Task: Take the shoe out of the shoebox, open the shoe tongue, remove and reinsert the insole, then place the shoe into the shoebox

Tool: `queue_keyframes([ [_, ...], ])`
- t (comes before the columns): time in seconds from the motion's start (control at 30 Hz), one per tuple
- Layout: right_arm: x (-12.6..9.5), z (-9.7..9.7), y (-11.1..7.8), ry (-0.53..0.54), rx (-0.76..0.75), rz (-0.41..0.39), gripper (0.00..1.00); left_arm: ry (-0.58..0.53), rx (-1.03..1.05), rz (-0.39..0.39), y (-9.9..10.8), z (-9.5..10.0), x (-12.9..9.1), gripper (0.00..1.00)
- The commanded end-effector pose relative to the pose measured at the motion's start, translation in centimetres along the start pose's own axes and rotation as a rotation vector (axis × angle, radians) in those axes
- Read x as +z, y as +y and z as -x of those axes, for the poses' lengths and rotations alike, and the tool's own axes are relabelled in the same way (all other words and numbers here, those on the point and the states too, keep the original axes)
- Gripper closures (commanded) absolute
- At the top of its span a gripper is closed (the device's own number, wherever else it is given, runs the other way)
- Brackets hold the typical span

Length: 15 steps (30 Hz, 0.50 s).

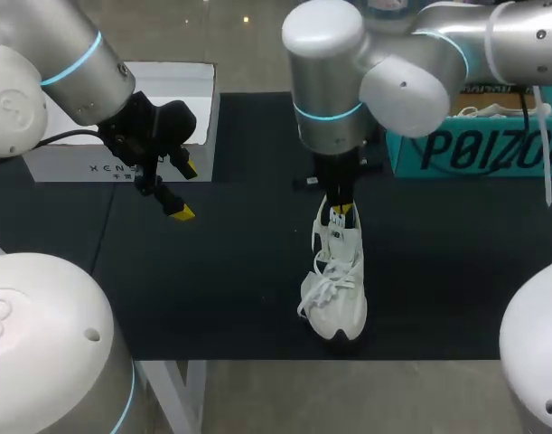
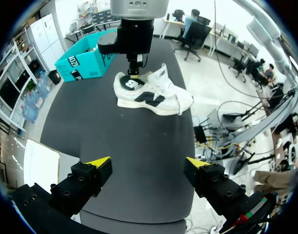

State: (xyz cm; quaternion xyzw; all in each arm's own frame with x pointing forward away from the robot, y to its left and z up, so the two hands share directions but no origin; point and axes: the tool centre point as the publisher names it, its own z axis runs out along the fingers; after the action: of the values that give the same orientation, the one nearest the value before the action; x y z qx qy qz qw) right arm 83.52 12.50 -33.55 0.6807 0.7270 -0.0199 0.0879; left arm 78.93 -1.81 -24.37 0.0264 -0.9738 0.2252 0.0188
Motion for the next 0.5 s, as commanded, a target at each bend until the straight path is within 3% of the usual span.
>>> queue_keyframes([
  [0.03, 1.1, 0.0, -0.5, 0.024, 0.007, 0.012, 1.0, 0.0, 0.0, 0.004, 0.0, 0.0, 0.0, 0.0],
  [0.5, 5.6, -1.4, -1.6, 0.073, 0.011, -0.027, 1.0, 0.0, 0.0, 0.004, 0.0, 0.0, 0.0, 0.0],
])
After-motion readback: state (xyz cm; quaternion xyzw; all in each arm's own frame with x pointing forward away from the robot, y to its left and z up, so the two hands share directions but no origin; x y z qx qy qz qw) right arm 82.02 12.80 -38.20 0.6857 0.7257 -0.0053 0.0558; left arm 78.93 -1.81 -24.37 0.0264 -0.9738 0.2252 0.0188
